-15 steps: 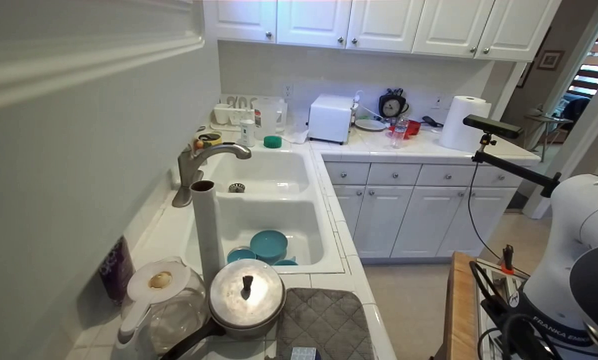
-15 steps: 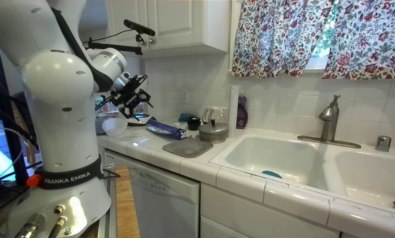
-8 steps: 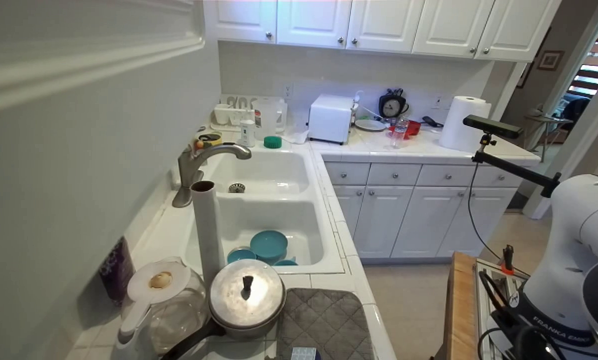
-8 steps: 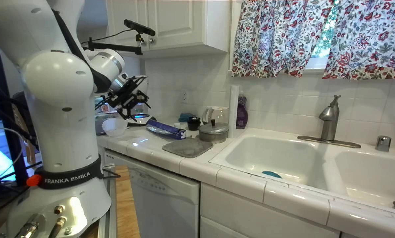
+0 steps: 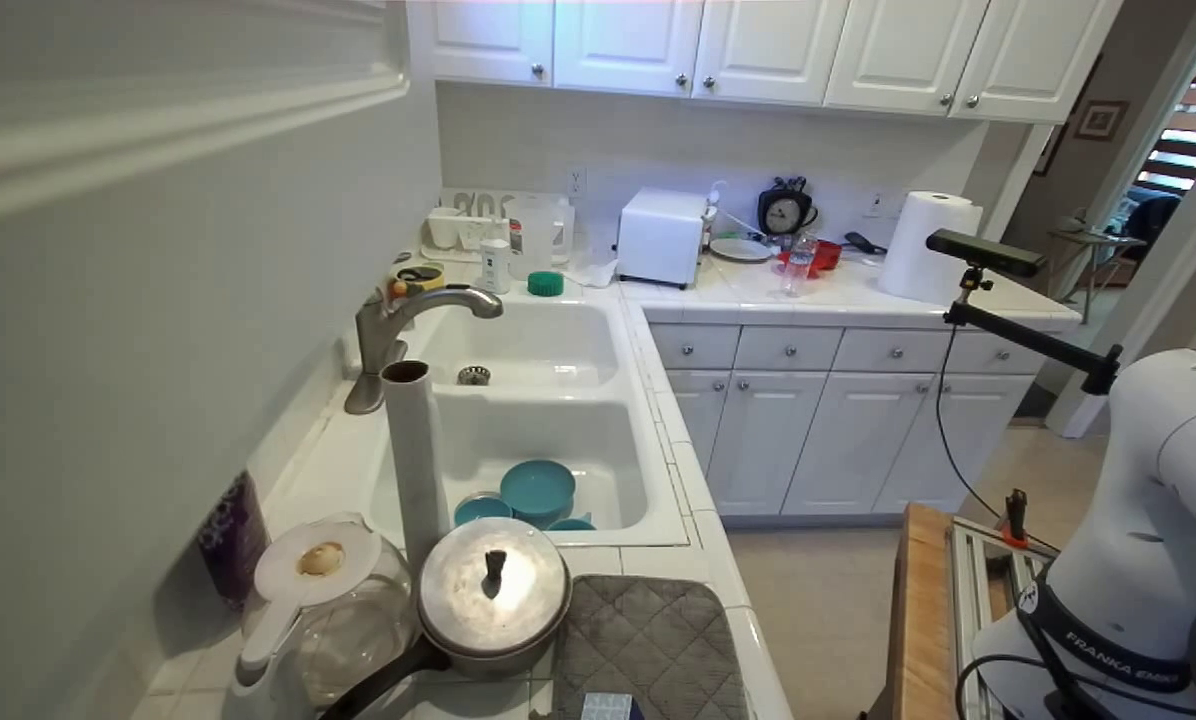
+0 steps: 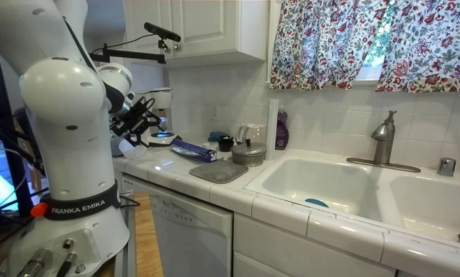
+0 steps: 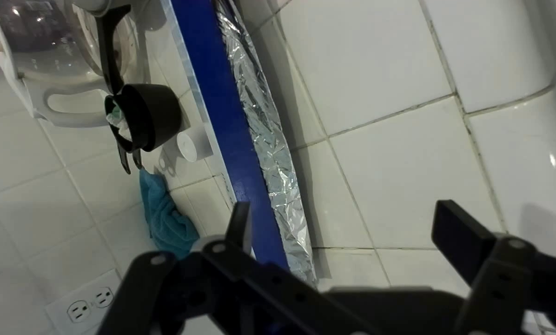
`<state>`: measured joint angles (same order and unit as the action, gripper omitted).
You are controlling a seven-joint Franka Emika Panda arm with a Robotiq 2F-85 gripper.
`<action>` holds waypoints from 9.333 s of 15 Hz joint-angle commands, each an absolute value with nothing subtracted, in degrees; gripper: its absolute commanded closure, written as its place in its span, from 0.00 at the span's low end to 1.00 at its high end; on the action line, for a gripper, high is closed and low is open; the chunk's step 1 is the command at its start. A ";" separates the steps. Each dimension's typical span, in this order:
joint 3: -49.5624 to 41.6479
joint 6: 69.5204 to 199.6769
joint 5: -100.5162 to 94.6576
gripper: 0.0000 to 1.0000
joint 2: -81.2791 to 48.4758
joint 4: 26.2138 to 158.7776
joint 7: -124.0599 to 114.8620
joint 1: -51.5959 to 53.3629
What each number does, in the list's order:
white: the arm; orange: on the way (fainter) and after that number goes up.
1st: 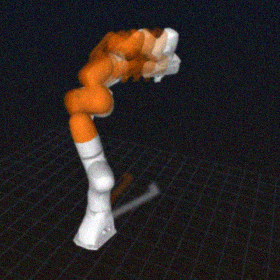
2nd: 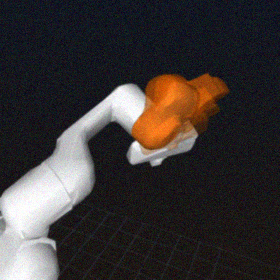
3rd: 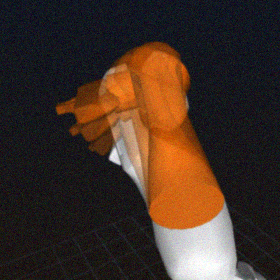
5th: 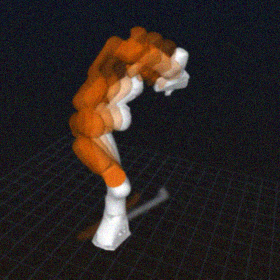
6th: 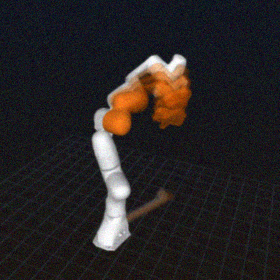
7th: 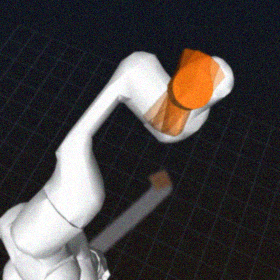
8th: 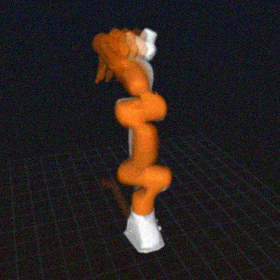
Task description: Pull out the tin foil
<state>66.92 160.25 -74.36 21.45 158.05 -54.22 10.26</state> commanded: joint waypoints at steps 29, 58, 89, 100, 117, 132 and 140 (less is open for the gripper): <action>127.19 152.37 -119.71 0.46 34.97 136.01 -92.24 -56.59; 129.30 157.13 -119.28 1.00 26.94 140.17 -90.36 -52.44; 114.43 154.04 -118.47 1.00 14.52 139.85 -82.89 -44.58; 109.11 150.73 -118.18 1.00 13.51 139.59 -81.13 -39.28; 97.60 148.65 -114.66 1.00 11.76 141.41 -75.03 -23.83; 90.54 158.04 -95.85 1.00 10.89 152.67 -65.46 -12.01; 92.70 164.57 -91.75 1.00 10.66 155.04 -64.44 -15.26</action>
<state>91.66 162.60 -94.73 12.53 153.89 -67.38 -13.42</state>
